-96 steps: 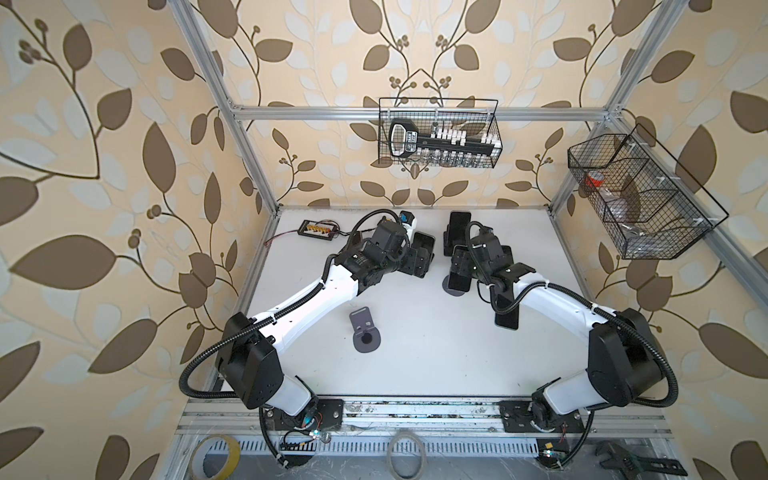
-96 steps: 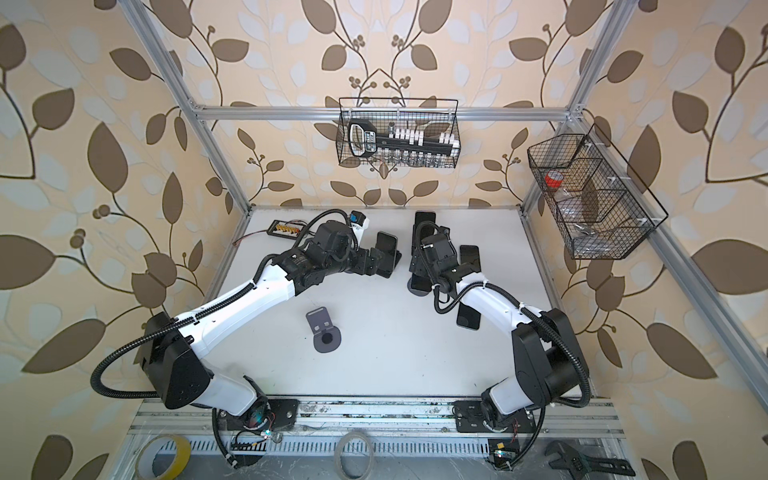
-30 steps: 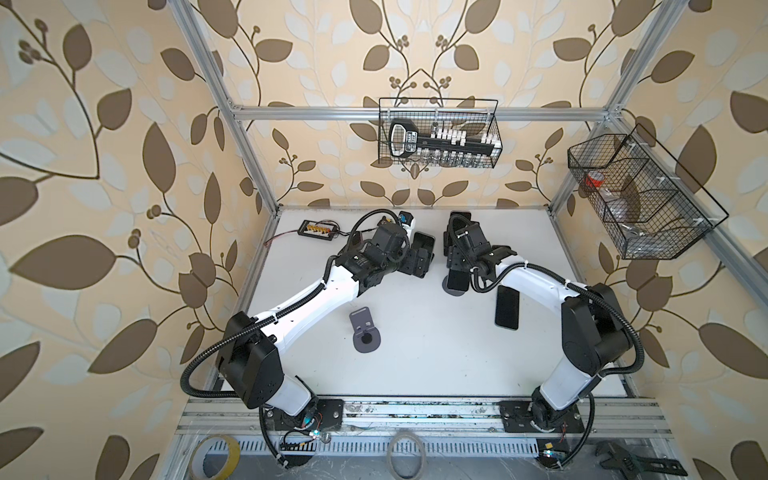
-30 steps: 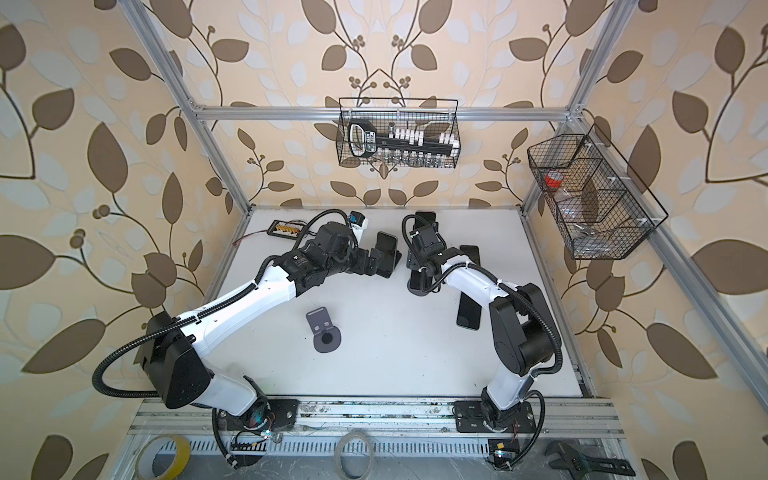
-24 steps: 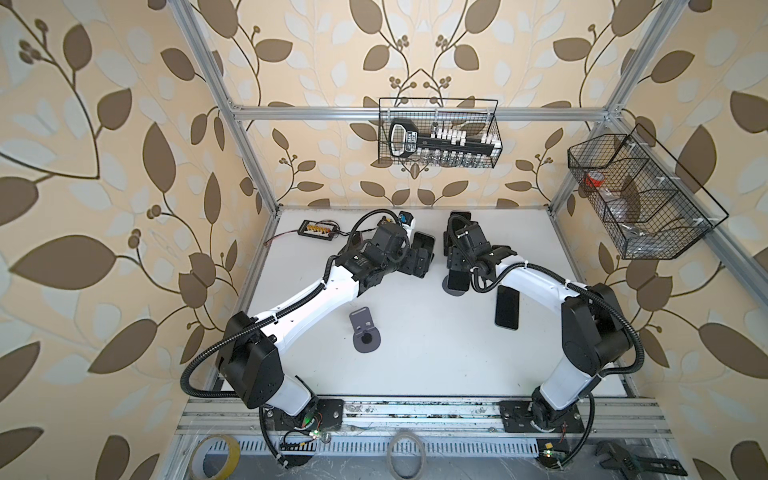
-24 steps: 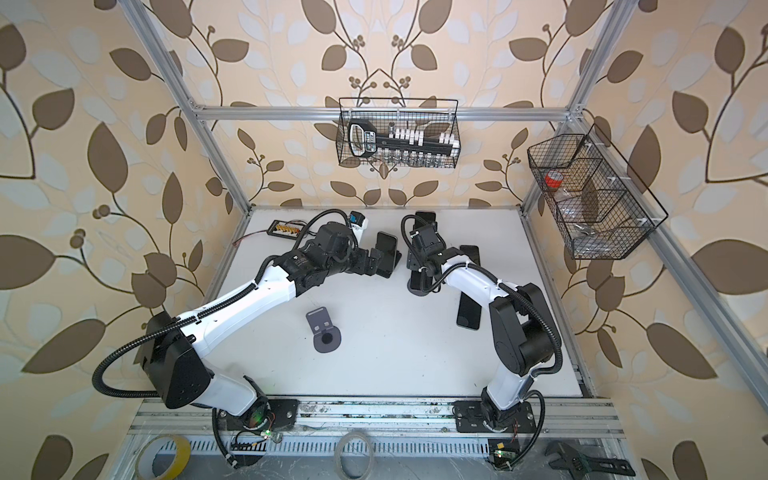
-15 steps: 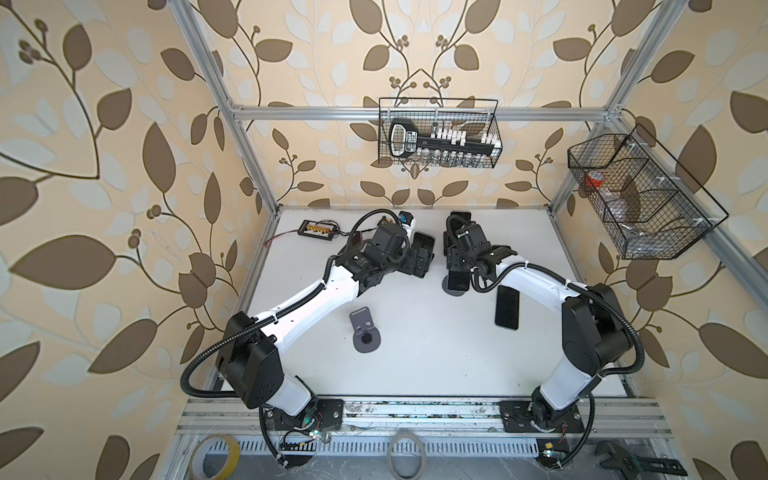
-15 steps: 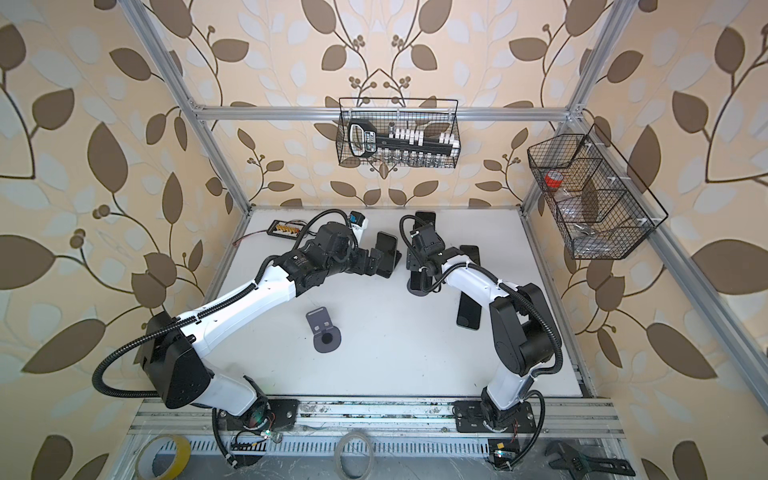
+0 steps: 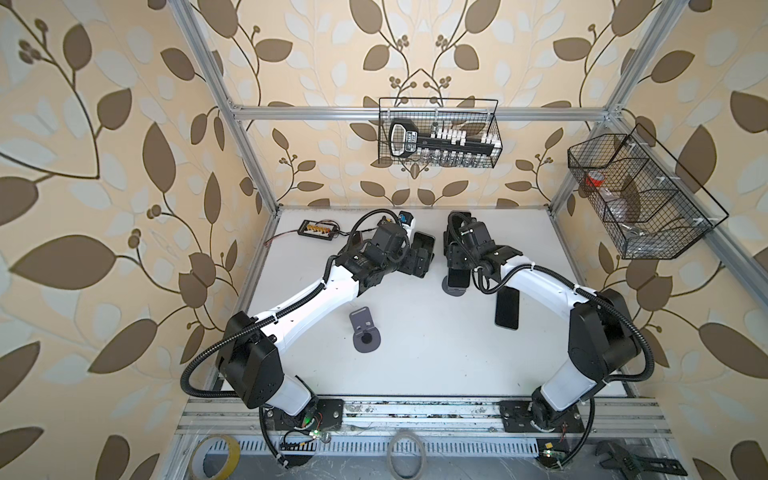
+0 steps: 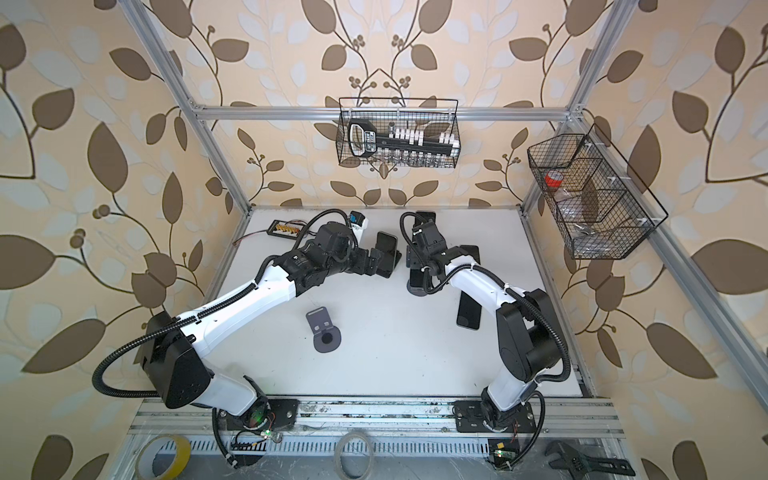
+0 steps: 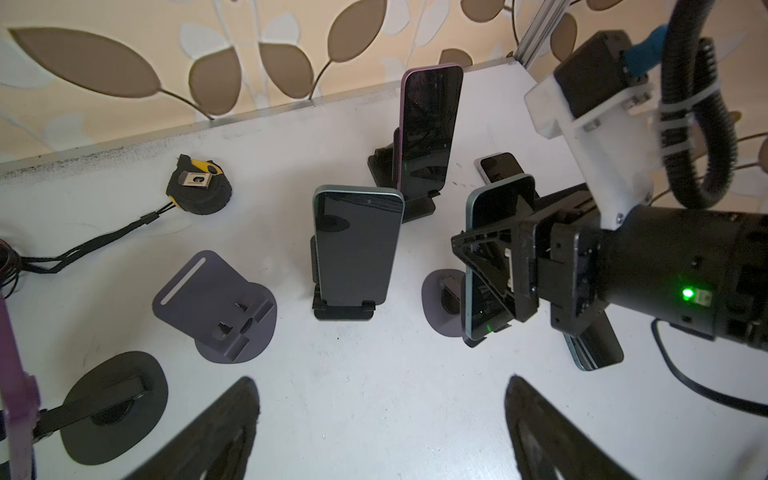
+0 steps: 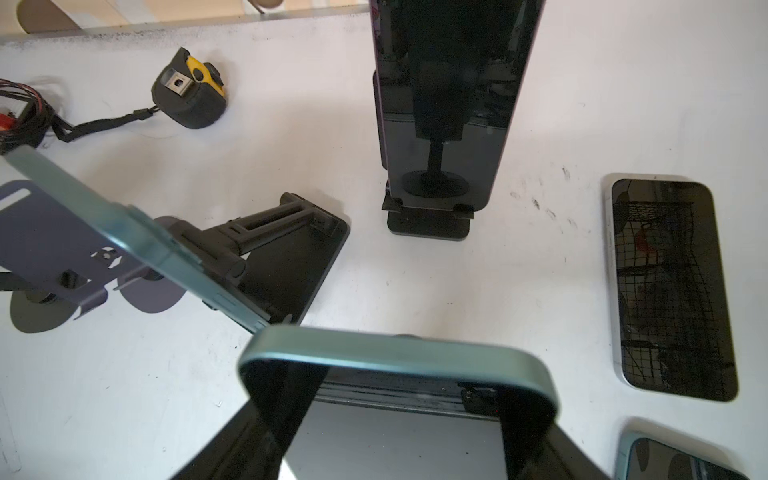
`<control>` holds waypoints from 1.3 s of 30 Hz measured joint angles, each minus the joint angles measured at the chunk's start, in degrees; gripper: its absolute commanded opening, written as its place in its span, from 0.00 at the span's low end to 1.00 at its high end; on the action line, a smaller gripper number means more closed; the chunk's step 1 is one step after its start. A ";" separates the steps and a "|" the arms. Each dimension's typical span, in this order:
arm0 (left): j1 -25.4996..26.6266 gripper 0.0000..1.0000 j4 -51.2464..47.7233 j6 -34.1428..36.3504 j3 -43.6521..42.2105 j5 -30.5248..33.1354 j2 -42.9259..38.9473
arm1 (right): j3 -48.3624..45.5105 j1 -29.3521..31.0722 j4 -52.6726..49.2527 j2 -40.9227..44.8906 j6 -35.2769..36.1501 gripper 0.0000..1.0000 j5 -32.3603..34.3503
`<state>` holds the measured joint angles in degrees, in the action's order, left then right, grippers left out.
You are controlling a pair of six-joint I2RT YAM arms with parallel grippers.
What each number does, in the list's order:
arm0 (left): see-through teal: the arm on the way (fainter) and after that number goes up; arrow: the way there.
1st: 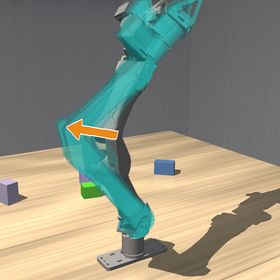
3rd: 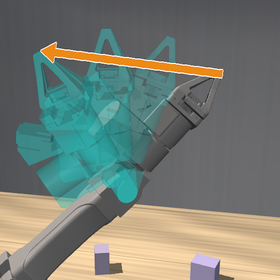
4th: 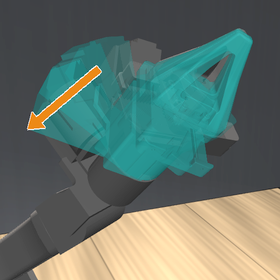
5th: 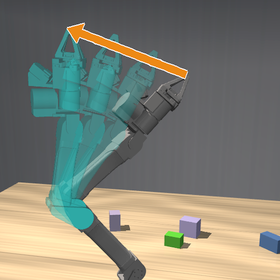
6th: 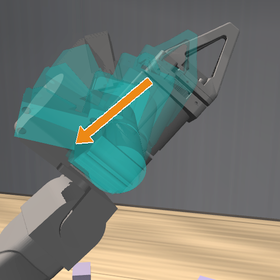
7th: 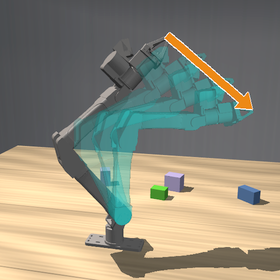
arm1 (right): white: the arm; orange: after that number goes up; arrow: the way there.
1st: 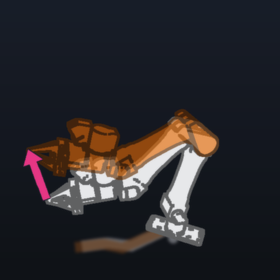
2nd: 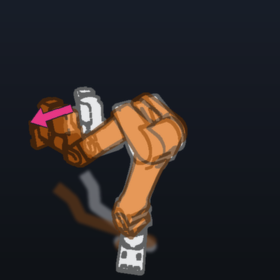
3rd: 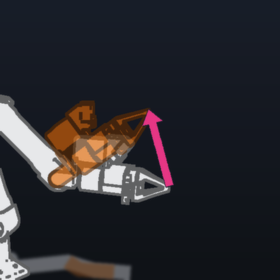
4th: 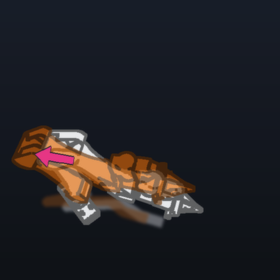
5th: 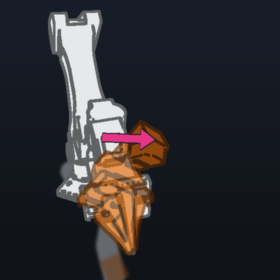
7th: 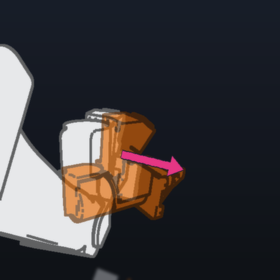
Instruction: Remove the phone from the phone stand
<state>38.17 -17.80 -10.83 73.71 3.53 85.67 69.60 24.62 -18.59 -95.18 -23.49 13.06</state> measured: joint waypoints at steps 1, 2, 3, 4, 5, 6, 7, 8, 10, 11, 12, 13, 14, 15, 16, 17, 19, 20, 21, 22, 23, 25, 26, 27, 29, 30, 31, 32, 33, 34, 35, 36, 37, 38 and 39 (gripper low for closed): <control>0.00 0.92 0.00 0.00 0.00 -0.02 0.00 | 0.00 0.00 0.00 0.22 0.13 0.63 -0.02; 0.00 0.92 0.00 0.00 0.00 -0.02 0.00 | 0.00 0.00 0.00 0.48 0.22 0.63 -0.02; 0.00 0.92 0.00 0.00 0.00 -0.02 0.00 | 0.00 0.00 -0.02 0.72 0.33 0.62 -0.04; 0.00 0.92 0.00 0.00 0.00 -0.02 0.00 | 0.00 0.00 -0.02 1.05 0.57 0.61 -0.07; 0.00 0.92 0.00 0.00 0.00 -0.02 0.00 | 0.00 0.02 -0.02 1.42 0.68 0.61 -0.24; 0.00 0.92 0.00 0.00 0.00 -0.02 0.00 | 0.00 0.00 -0.04 1.75 0.85 0.61 -0.46; 0.00 0.92 0.00 0.00 0.00 -0.02 0.00 | 0.00 0.02 -0.07 2.16 0.94 0.60 -0.68; 0.00 0.92 0.00 0.00 0.00 -0.02 0.00 | 0.00 0.02 -0.09 2.69 1.09 0.60 -0.92; 0.00 0.92 0.00 0.00 0.00 -0.02 0.00 | 0.00 0.02 -0.22 3.82 1.27 0.59 -1.38; 0.00 0.92 0.00 0.00 0.00 -0.02 0.00 | 0.00 0.02 -0.31 4.57 1.31 0.59 -1.60; 0.00 0.92 0.00 0.00 0.00 -0.04 0.00 | 0.00 0.02 -0.39 5.16 1.33 0.58 -1.86; 0.00 0.92 0.02 0.00 0.00 -0.04 0.00 | 0.00 0.02 -0.55 5.95 1.49 0.58 -2.19; 0.00 0.92 0.00 0.00 0.00 -0.04 0.02 | -0.04 0.02 -0.70 6.75 1.49 0.58 -2.43; 0.00 0.92 0.00 0.00 0.00 -0.07 0.02 | -0.13 0.02 -0.87 7.50 1.49 0.58 -2.67; 0.00 0.92 0.02 0.00 0.00 -0.11 0.07 | -0.33 0.02 -1.05 8.41 1.49 0.58 -2.95; 0.00 0.91 0.02 0.00 0.00 -0.15 0.11 | -0.66 0.02 -1.20 9.49 1.49 0.57 -3.26; 0.00 0.91 0.02 0.00 0.00 -0.35 0.35 | -1.46 0.02 -1.68 11.52 1.49 0.57 -3.69; 0.00 0.91 0.02 -0.02 0.00 -0.44 0.55 | -1.99 0.02 -2.10 12.70 1.46 0.57 -4.00; 0.00 0.91 0.02 0.00 0.00 -0.48 0.74 | -2.38 0.02 -2.38 13.55 1.46 0.57 -4.24; 0.00 0.90 0.00 -0.02 0.00 -0.55 1.09 | -2.73 0.02 -2.84 14.53 1.46 0.56 -4.55; 0.00 0.91 -0.04 -0.02 0.00 -0.59 1.44 | -3.06 0.02 -3.23 15.34 1.46 0.56 -4.79; 0.00 0.90 -0.13 -0.04 0.00 -0.68 2.08 | -3.69 0.02 -4.00 16.72 1.46 0.56 -5.33; 0.00 0.90 -0.26 -0.04 0.02 -0.76 2.34 | -4.02 0.02 -4.52 17.35 1.46 0.55 -5.60; 0.00 0.90 -0.44 -0.04 0.02 -0.87 2.54 | -4.35 0.02 -4.96 17.99 1.46 0.55 -5.77; 0.00 0.90 -0.57 -0.04 0.00 -1.25 2.71 | -4.79 0.02 -6.12 19.17 1.46 0.55 -6.10; 0.00 0.89 -0.59 -0.04 0.02 -1.57 2.71 | -4.98 0.02 -6.45 19.71 1.46 0.55 -6.16; 0.02 0.89 -0.55 -0.02 0.02 -1.73 2.71 | -5.18 0.02 -6.88 20.26 1.49 0.55 -6.32; 0.02 0.89 -0.52 -0.02 0.02 -1.99 2.71 | -5.33 0.02 -7.41 20.79 1.46 0.55 -6.45; 0.02 0.89 -0.52 0.00 0.02 -2.12 2.71 | -5.44 0.00 -7.85 21.24 1.49 0.55 -6.62; 0.02 0.89 -0.52 0.02 0.02 -2.32 2.71 | -5.46 0.00 -8.35 21.59 1.49 0.55 -6.80; 0.02 0.89 -0.50 0.13 0.02 -2.82 2.71 | -5.46 0.00 -8.76 21.90 1.46 0.55 -7.10; 0.02 0.89 -0.46 0.24 0.02 -3.19 2.71 | -5.49 0.00 -9.03 22.10 1.49 0.55 -7.30; 0.02 0.89 -0.42 0.42 0.02 -3.61 2.71 | -5.49 0.00 -9.31 22.29 1.49 0.55 -7.54; 0.02 0.89 -0.37 0.68 0.02 -4.11 2.71 | -5.49 0.00 -9.64 22.40 1.51 0.55 -7.82; 0.02 0.89 -0.33 1.01 0.00 -4.66 2.71 | -5.49 0.00 -9.88 22.47 1.53 0.55 -8.02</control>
<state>38.20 -18.13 -9.82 73.71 -1.13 88.38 64.12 24.62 -28.47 -72.71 -21.96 5.04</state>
